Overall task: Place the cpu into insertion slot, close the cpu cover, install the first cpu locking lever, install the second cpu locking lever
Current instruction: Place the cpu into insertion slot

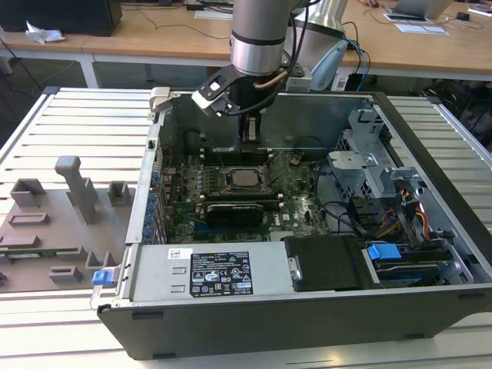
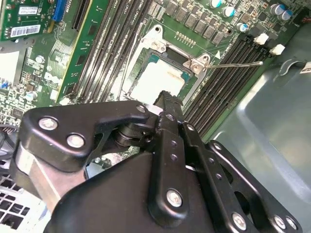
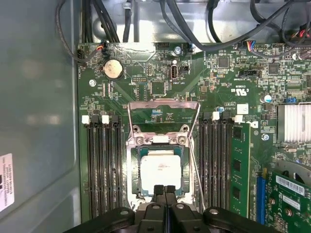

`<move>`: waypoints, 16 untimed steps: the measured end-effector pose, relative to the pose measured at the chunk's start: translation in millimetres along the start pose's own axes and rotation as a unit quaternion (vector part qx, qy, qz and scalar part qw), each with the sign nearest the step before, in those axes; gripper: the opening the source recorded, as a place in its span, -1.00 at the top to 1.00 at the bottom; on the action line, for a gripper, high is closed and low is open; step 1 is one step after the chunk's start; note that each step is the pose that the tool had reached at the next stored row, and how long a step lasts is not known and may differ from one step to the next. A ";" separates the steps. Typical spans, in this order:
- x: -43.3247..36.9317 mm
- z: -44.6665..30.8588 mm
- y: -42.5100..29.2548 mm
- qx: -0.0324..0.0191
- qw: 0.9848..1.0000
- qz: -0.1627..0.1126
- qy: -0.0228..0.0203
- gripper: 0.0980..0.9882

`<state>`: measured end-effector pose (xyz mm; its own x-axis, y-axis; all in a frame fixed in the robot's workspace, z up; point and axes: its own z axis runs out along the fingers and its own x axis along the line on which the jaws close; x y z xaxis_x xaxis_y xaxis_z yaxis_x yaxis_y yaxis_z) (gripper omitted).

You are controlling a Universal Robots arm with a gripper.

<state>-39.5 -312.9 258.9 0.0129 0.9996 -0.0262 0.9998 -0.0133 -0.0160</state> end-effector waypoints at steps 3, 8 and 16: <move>-0.1 -4.7 -0.1 0.000 1.000 0.000 0.000 0.98; -0.4 -16.6 -0.3 0.000 1.000 0.000 0.000 0.98; -0.9 -32.6 -0.5 0.000 1.000 0.000 0.000 0.98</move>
<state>-39.5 -312.9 291.5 0.0129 0.9996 -0.0262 0.9998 -0.0133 -0.0160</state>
